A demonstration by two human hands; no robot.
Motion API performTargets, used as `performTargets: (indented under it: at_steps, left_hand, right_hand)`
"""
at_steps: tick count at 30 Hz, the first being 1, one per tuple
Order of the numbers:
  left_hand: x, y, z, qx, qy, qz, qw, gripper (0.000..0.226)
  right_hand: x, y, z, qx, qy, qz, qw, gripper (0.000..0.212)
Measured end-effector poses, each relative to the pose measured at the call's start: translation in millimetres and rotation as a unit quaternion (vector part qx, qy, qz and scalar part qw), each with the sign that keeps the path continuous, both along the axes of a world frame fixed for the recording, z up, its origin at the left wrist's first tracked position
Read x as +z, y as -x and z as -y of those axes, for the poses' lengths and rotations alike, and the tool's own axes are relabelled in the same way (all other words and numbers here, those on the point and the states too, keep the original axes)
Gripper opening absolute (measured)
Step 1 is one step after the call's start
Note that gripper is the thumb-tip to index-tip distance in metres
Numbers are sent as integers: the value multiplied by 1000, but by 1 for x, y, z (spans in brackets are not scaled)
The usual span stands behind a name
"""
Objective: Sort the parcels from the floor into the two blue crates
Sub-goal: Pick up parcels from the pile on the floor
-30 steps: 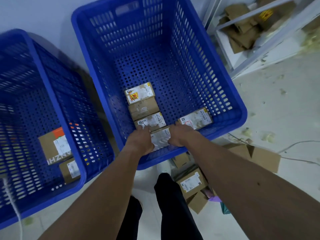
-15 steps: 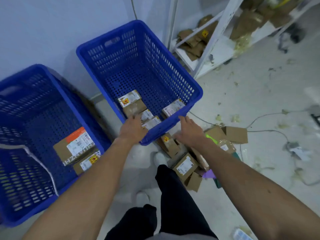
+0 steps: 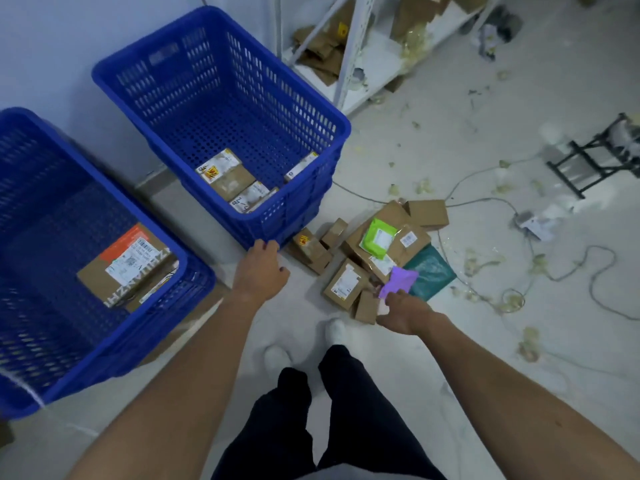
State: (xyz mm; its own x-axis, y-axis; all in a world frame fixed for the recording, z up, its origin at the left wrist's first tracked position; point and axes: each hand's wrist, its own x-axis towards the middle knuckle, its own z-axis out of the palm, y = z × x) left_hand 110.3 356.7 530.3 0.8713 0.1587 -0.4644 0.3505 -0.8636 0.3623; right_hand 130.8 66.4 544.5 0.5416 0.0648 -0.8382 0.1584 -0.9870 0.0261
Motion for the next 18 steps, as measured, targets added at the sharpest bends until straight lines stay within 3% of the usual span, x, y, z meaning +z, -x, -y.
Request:
performTargets:
  at_steps: [11,18]
  left_hand:
    - [-60,37,99,-94,9,-87,992,51]
    - [-149,43,178,-122,-20,-139,983,51]
  right_hand:
    - [-61,64,67,-106,-21,-38,993,57]
    - [-158,71,132,-115,-38,-85,989,57]
